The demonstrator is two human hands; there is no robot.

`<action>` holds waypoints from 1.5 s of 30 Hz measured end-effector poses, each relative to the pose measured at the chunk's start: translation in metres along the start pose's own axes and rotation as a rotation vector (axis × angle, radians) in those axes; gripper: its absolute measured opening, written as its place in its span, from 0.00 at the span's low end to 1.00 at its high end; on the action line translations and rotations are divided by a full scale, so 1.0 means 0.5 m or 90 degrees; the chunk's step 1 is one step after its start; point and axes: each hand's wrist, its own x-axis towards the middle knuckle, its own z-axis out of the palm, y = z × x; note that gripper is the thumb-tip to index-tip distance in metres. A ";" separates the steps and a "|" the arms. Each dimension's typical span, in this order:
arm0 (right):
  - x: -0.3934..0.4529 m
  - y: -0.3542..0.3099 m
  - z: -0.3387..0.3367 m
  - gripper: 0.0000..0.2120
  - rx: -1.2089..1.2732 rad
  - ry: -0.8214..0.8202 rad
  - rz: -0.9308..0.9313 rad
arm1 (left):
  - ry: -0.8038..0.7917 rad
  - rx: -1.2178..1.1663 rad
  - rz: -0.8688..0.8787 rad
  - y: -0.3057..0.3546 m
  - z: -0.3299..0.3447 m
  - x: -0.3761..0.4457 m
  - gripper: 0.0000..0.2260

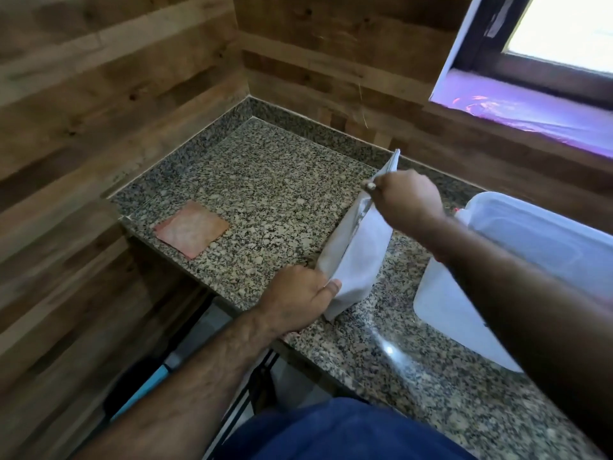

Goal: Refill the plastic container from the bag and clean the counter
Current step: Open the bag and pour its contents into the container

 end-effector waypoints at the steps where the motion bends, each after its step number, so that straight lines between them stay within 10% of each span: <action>1: 0.033 0.013 -0.006 0.21 -0.019 -0.003 0.031 | -0.034 -0.018 0.003 -0.007 -0.003 0.003 0.25; 9: 0.242 0.164 -0.042 0.21 0.023 0.051 0.357 | -0.218 -0.076 0.011 -0.042 -0.025 0.035 0.24; 20: 0.189 0.123 0.028 0.39 0.174 0.160 0.419 | -0.249 -0.243 0.049 -0.086 -0.034 0.042 0.31; 25: 0.142 0.090 0.072 0.47 0.144 -0.050 0.409 | -0.195 -0.348 -0.044 -0.100 -0.050 0.063 0.45; 45: 0.156 0.037 0.107 0.21 0.233 -0.091 0.508 | -0.162 -0.356 -0.057 -0.134 -0.062 0.147 0.44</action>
